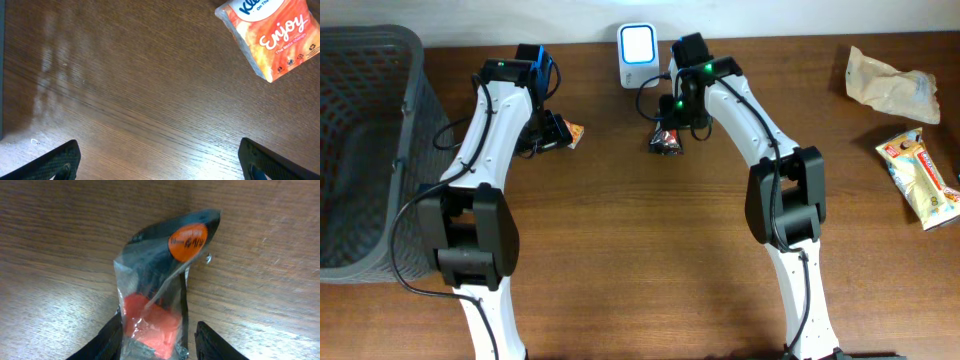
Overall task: Scan the item barcode
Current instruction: 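Lift the snack packet and hold it up to the scanner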
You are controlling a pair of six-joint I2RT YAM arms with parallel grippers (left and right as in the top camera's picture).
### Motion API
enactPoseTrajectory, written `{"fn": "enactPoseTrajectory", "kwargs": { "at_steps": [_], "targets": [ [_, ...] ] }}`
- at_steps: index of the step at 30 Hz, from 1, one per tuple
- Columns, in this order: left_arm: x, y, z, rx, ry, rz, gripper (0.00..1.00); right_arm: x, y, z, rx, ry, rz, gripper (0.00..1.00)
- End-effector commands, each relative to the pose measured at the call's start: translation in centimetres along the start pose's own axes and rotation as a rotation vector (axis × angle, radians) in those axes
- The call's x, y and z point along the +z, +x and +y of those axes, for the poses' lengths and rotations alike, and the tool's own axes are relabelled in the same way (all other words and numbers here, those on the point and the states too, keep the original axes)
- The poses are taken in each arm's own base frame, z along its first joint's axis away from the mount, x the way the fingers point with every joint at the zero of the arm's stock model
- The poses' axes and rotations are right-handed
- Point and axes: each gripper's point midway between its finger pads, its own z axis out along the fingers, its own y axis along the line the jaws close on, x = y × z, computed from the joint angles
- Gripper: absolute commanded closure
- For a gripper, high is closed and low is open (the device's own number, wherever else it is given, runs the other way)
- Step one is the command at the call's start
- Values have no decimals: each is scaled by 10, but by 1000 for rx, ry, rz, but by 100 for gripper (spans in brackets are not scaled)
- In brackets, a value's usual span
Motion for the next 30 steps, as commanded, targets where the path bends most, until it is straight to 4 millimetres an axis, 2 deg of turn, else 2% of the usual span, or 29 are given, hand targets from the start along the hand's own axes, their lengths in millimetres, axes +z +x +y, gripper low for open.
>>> {"fn": "enactPoseTrajectory", "kwargs": {
  "at_steps": [1, 5, 11, 15, 21, 22, 26, 30],
  "targets": [
    [-2, -1, 0, -11, 0, -7, 1, 14, 10, 8, -4, 7, 14, 52],
    [-2, -1, 0, -11, 0, -7, 1, 18, 10, 15, -32, 22, 3, 51],
    [-2, -1, 0, -11, 0, -7, 1, 22, 11, 1, -34, 105, -3, 53],
    [-2, -1, 0, -11, 0, -7, 1, 35, 21, -3, -31, 112, 30, 62],
    [-2, -1, 0, -11, 0, -7, 1, 39, 25, -5, -30, 115, 41, 65],
    [-2, -1, 0, -11, 0, -7, 1, 39, 25, -4, -30, 115, 42, 72],
    [-2, -1, 0, -11, 0, -7, 1, 33, 17, -1, -32, 104, 18, 82],
    [-2, -1, 0, -11, 0, -7, 1, 14, 1, 7, -37, 91, -25, 84]
  ]
}}
